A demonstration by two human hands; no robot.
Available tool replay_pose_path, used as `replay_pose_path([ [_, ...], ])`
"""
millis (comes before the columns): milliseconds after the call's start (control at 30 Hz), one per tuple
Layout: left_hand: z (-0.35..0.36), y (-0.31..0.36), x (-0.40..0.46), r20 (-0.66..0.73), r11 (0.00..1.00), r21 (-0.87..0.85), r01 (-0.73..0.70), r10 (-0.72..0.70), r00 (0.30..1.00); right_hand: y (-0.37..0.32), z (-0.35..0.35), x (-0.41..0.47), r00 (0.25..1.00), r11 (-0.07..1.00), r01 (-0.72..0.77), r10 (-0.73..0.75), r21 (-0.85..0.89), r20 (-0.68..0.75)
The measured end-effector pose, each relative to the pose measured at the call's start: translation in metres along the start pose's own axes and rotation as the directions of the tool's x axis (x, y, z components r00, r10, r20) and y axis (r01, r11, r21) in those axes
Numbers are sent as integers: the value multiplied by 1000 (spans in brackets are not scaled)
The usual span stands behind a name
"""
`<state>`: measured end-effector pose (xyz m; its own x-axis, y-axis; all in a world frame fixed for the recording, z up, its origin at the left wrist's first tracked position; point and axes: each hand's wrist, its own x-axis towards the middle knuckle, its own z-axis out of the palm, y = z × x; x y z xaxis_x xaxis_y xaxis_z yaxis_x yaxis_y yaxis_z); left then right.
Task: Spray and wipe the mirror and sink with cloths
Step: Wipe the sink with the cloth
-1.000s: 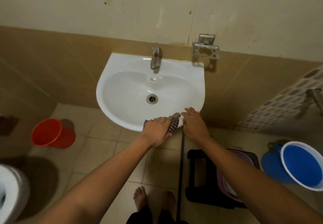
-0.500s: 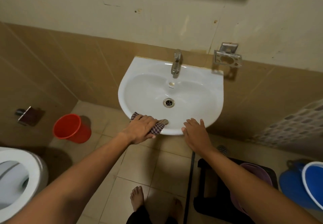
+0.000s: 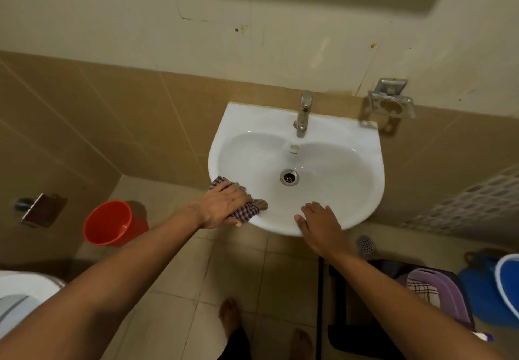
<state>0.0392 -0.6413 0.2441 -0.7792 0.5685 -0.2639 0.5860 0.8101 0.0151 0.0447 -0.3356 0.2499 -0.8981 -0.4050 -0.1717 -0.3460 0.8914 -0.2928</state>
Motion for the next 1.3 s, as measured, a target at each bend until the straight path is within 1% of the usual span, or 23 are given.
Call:
replay_pose_path([
  [167,-7,-48,0,67,992,73,-105,101,993,-27,6,10,995,994,-83,87,75,-47],
  [267,-20,-75,5,117,976,124,-182,167,979,-37,9,16,987,984,-148,153,96,-47],
  [367,-30,-99,14,182,963,152,-222,194,964,-46,8,20,979,977,-198,201,77,-38],
  [467,-31,-114,23,189,964,119,-237,212,959,-51,8,20,972,971,-232,234,53,-31],
  [600,-38,-125,43,218,974,104,-199,173,961,-54,9,22,964,965,-260,262,40,-46],
  [700,-36,-133,60,185,962,192,-196,161,969,-57,8,24,958,958,-282,284,46,-50],
  [867,-36,-129,80,159,925,357,-132,79,984,-58,7,25,947,947,-317,319,59,-33],
  [1000,-37,-121,91,224,911,401,-97,5,975,-52,6,24,935,934,-352,354,58,-23],
  [1133,-32,-110,90,247,928,367,-59,-36,968,-42,3,25,937,937,-350,350,-4,-8],
  [1300,-13,-73,87,371,979,204,22,-98,923,-17,-4,28,935,930,-344,351,-125,38],
])
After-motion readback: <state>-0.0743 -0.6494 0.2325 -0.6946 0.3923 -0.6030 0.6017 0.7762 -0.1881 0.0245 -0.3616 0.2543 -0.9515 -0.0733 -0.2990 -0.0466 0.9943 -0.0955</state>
